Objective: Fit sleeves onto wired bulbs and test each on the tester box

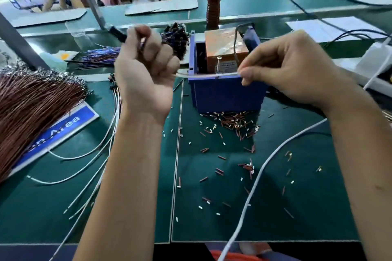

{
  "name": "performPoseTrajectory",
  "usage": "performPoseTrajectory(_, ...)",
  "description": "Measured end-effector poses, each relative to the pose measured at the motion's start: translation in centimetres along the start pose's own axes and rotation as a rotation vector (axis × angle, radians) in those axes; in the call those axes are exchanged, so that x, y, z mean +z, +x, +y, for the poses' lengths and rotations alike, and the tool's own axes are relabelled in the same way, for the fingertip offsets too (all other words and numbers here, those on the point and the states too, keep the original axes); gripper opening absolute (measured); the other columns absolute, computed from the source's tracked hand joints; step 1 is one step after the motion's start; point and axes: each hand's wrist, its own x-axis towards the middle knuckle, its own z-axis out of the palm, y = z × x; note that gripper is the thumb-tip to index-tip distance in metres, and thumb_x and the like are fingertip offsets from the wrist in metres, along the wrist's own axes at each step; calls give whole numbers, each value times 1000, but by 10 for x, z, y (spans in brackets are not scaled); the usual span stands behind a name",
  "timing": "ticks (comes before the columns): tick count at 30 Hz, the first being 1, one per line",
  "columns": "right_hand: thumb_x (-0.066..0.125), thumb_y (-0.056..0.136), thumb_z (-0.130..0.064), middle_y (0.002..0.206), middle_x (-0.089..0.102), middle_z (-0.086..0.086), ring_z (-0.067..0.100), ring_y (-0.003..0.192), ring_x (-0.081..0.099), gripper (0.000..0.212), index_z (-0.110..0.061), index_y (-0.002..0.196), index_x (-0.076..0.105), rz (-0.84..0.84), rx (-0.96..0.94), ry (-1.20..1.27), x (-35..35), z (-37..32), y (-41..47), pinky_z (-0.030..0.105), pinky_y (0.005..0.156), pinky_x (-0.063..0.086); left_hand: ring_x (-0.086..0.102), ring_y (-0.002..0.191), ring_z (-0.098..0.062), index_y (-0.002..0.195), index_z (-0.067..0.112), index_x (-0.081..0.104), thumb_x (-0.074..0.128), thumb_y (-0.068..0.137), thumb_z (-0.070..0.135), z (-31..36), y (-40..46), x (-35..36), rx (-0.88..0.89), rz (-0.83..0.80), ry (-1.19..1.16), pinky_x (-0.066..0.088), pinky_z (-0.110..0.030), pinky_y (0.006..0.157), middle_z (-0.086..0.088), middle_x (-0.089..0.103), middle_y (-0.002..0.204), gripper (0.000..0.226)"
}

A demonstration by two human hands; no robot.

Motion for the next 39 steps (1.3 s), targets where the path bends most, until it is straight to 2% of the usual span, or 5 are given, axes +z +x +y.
performPoseTrajectory(6, 81, 89, -12, 81, 77, -9, 8, 77, 73, 5, -17, 90, 81, 107, -34, 16, 30, 26, -25, 28, 76, 59, 53, 64, -14, 88, 3, 67, 50, 106, 16, -48, -18, -10, 294, -532, 1176, 43, -31, 57, -6, 59, 71, 27)
performPoseTrajectory(10, 82, 87, -8, 89, 77, -14, 0, 81, 73, 18, -23, 96, 79, 239, -62, 77, 43, 38, -38, 17, 77, 56, 60, 83, -25, 98, 8, 69, 64, 96, 12, -69, -19, -12, 461, -712, 1519, 50, -45, 74, -2, 65, 89, 6)
performPoseTrajectory(18, 83, 88, -9, 91, 78, -9, 3, 86, 74, 9, -14, 95, 81, 315, -34, 26, 56, 53, -49, 16, 79, 55, 66, 70, -20, 86, 10, 73, 64, 98, 13, -99, -20, -44, 295, -540, 1320, 52, -44, 66, 0, 70, 75, 16)
performPoseTrajectory(35, 81, 90, -11, 85, 75, -8, 14, 81, 71, 3, -13, 89, 80, 248, 59, 104, 63, 55, -51, 26, 74, 56, 71, 74, -20, 91, 8, 79, 78, 90, 12, -106, -23, -55, 485, -527, 1318, 56, -42, 65, -1, 75, 81, 5)
performPoseTrajectory(39, 75, 95, -10, 74, 69, -7, 11, 60, 59, 7, -12, 88, 75, 314, 136, 296, 52, 63, -50, 25, 59, 49, 71, 71, -22, 85, 7, 78, 79, 89, 14, -102, -18, -60, 457, -494, 1342, 57, -41, 65, -2, 75, 76, 8)
